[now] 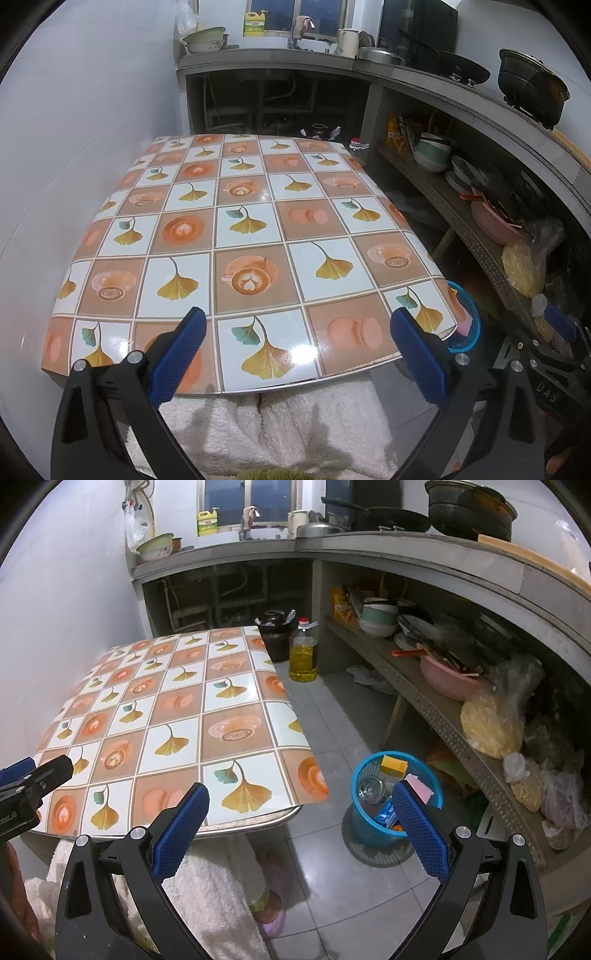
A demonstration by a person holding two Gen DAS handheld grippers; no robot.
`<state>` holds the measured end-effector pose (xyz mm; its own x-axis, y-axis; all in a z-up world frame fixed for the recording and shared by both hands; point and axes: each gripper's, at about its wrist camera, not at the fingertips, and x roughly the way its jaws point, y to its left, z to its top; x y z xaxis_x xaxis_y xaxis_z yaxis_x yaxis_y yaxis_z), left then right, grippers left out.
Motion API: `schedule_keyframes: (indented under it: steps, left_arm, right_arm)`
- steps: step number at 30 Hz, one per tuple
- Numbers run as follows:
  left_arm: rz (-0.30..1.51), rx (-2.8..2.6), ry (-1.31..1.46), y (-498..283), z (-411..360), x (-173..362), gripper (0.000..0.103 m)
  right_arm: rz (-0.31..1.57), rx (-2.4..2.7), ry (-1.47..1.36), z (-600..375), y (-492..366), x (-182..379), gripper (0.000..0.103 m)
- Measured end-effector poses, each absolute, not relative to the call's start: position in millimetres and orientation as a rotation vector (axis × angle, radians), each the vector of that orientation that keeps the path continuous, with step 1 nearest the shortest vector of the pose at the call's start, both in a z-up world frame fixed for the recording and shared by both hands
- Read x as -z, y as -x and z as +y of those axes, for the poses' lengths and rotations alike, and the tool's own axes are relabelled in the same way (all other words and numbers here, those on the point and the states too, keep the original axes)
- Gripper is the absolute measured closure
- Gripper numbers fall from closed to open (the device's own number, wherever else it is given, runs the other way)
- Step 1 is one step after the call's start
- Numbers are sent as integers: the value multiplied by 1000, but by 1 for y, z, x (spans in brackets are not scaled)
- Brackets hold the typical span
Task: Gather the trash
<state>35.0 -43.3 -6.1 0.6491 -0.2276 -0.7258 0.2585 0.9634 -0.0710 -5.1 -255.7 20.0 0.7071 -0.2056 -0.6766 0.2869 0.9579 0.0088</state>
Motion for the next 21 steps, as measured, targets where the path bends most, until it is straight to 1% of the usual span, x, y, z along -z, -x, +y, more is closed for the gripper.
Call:
schedule_keyframes:
  steps: [21]
  left_arm:
    - [812, 328, -106, -29, -61, 4, 5]
  right_arm:
    - [739, 271, -125, -261, 8, -15, 8]
